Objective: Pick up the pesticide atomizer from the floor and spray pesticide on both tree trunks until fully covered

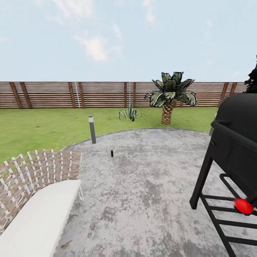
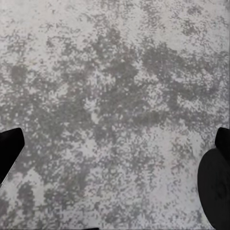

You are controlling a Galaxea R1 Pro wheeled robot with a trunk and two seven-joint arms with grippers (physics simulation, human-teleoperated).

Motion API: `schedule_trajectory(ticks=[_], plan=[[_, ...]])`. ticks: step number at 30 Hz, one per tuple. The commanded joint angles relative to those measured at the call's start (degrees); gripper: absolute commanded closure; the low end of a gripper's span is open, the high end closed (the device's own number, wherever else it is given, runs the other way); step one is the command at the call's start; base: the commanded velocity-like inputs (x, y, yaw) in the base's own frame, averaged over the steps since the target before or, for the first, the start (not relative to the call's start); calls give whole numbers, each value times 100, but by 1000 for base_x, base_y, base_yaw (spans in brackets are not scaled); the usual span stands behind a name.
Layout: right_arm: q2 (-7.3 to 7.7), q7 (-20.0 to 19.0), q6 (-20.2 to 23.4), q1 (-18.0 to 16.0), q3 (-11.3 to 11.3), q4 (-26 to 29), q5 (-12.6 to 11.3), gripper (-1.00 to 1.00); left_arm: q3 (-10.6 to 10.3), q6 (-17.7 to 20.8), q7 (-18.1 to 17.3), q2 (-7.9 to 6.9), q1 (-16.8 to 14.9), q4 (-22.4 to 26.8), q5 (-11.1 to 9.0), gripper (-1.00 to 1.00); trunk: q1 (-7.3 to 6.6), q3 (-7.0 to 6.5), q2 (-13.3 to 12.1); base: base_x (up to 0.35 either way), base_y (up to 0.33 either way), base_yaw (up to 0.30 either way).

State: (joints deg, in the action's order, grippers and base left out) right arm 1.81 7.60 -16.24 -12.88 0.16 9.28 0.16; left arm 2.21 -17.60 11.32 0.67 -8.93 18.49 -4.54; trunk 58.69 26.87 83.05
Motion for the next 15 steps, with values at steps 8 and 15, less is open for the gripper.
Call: schedule_trajectory(ticks=[8,15], plan=[[-4,13,-20,-4,10,-5,2,-100,16,-25,-16,3,-4,-3,-47,-100,3,6,3,350,0,0],[-5,13,-19,-4,11,-5,2,-100,16,-25,-16,3,-4,-3,-47,-100,3,6,3,350,0,0]])
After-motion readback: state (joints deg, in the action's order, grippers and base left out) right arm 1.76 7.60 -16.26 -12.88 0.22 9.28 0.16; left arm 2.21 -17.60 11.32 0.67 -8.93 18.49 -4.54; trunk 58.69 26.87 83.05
